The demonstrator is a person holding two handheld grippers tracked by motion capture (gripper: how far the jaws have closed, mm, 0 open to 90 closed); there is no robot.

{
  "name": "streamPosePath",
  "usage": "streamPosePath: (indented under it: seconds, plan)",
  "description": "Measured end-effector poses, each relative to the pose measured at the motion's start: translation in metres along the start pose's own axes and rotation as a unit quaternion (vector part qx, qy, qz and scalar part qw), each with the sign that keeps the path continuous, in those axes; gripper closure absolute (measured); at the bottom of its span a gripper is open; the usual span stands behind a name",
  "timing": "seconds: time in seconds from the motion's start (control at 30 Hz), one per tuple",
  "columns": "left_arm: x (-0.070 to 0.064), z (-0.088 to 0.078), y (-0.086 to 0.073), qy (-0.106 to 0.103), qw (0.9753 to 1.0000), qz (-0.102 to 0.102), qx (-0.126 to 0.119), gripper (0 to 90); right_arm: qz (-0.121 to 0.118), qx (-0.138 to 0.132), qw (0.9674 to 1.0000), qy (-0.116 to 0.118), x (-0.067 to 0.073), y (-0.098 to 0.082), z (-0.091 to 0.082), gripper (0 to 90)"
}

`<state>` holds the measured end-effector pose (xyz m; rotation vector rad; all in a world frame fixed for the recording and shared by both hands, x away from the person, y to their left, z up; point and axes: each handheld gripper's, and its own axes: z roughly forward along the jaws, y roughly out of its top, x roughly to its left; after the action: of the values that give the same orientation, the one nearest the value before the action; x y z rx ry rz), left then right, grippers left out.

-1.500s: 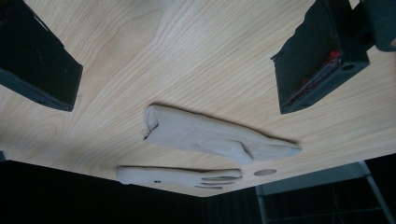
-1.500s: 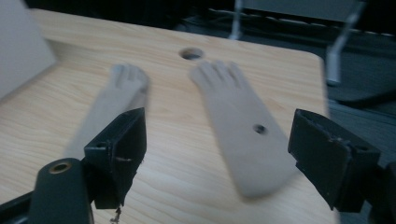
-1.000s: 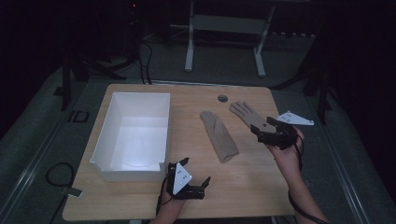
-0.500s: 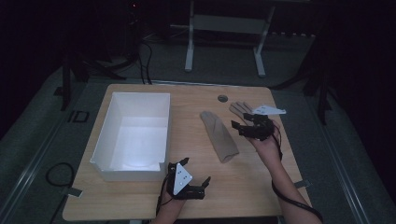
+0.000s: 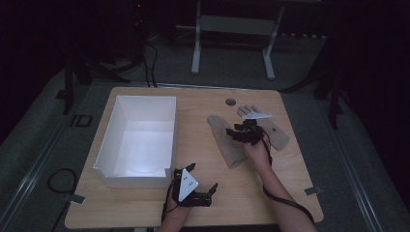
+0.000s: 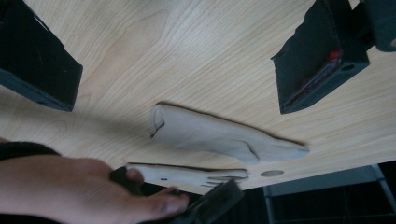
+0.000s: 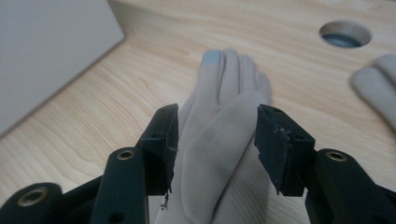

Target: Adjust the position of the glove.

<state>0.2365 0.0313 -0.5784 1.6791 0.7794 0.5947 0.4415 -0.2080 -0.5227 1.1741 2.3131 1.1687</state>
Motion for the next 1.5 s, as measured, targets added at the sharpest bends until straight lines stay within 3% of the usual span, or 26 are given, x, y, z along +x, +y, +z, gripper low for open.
streamPosePath:
  seconds: [0.27,0.3,0.43,0.63,0.77,0.9,0.93,1.0,1.07,1.1,1.27,1.33,1.43,1.5]
  plan:
    - [0.000,0.000,0.000,-0.001,1.0000,-0.001,0.000,1.1,-0.002,0.039,0.9991,-0.018,0.001,-0.015,0.024,49.6]
    - [0.001,0.000,0.000,-0.001,1.0000,-0.004,0.000,1.1,-0.013,0.057,0.9980,-0.022,0.000,-0.021,0.033,50.9]
    - [0.001,0.001,0.000,-0.001,1.0000,-0.005,0.001,1.1,-0.059,0.051,0.9960,-0.042,0.006,-0.025,0.033,52.8]
    - [0.002,0.001,0.000,-0.001,1.0000,-0.009,0.001,1.1,-0.052,0.048,0.9964,-0.046,0.007,-0.025,0.034,64.6]
    - [0.002,0.001,0.000,-0.002,0.9999,-0.012,0.002,1.1,-0.029,0.027,0.9985,-0.037,0.007,-0.030,0.034,76.0]
    - [0.002,0.001,0.000,0.000,1.0000,-0.009,0.002,1.1,-0.016,0.021,0.9989,-0.038,0.008,-0.031,0.034,78.1]
    - [0.002,0.001,0.000,0.000,0.9999,-0.010,0.002,1.1,0.006,0.015,0.9990,-0.042,0.009,-0.030,0.032,79.5]
    - [0.002,0.001,0.000,0.000,0.9999,-0.012,0.003,1.1,0.023,0.011,0.9989,-0.041,0.011,-0.028,0.029,80.1]
    - [0.002,0.001,0.001,0.000,0.9999,-0.012,0.003,1.1,0.025,0.005,0.9987,-0.044,0.013,-0.027,0.027,80.2]
    - [0.003,0.001,0.001,0.001,0.9999,-0.014,0.003,1.1,0.032,-0.008,0.9982,-0.049,0.020,-0.019,0.016,80.3]
    - [0.003,0.001,0.001,0.004,0.9999,-0.016,0.003,1.1,0.046,-0.028,0.9975,-0.046,0.028,-0.010,-0.002,80.5]
    - [0.003,0.001,0.000,0.006,0.9998,-0.017,0.003,1.1,0.063,-0.048,0.9954,-0.055,0.036,-0.003,-0.024,80.8]
    - [0.003,0.001,0.000,0.006,0.9998,-0.016,0.003,1.1,0.062,-0.059,0.9940,-0.068,0.041,-0.001,-0.036,80.8]
    - [0.003,0.001,0.000,0.002,0.9999,-0.017,0.002,1.1,0.065,-0.069,0.9923,-0.081,0.049,0.000,-0.054,80.8]
